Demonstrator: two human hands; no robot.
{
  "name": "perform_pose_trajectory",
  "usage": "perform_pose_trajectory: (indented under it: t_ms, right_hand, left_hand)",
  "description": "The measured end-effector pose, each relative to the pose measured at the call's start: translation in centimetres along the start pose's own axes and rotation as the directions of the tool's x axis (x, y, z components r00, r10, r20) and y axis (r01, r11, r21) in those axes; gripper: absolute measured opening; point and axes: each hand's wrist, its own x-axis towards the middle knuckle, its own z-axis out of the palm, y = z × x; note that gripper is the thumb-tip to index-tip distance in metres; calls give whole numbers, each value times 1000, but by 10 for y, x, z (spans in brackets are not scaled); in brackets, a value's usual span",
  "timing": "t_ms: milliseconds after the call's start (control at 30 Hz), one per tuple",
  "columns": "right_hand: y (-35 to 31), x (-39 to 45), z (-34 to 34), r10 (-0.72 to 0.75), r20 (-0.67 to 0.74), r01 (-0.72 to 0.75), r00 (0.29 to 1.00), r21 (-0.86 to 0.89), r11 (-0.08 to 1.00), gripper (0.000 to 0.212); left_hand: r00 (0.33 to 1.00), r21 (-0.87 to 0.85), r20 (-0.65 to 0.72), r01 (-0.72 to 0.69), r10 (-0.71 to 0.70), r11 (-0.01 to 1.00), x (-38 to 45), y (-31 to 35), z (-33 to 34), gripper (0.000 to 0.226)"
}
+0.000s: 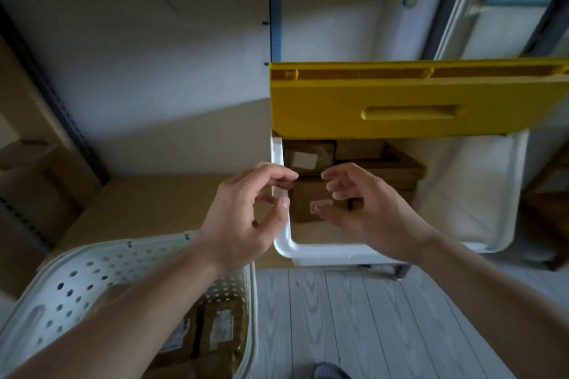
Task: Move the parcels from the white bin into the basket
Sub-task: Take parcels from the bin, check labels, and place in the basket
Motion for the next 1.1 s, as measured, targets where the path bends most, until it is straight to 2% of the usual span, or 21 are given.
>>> perform_pose_trajectory:
  t_ms: [100,200,300,467,733,800,900,1000,1100]
  right_hand:
    - [13,8,-14,42,-38,-42,998,1,999,52]
    - [28,11,-22,74,-49,-75,996,-13,997,60]
    - [45,12,-29,106,-50,-107,993,-22,994,65]
    - [78,20,-37,115,-125,-123,985,-52,991,59]
    - [127,51,-43,164,-197,-179,967,-56,982,62]
    - [132,62,-40,164,-201,-178,966,-52,983,62]
    - [131,81,-31,168,-191,-179,967,-44,983,58]
    - [123,98,-16,182,-162,-175,970,56,983,50]
    - [116,120,4,250,-123,-223,960,199,954,41]
  left_hand:
    - [997,13,80,7,-8,1000,12,6,23,42]
    - [985,56,125,109,-116,992,21,4,44,48]
    - [965,93,127,218,-229,971,31,3,63,53]
    - [908,80,127,392,-400,916,48,-2,92,56]
    - [834,70,116,535,-539,842,80,-32,132,61]
    - [819,87,83,562,-568,823,89,-39,142,62]
    - [787,107,-82,617,-612,780,108,-52,149,58]
    - [706,53,-209,699,-677,713,122,-68,151,64]
    - [623,2,-242,767,-744,641,132,-82,157,73]
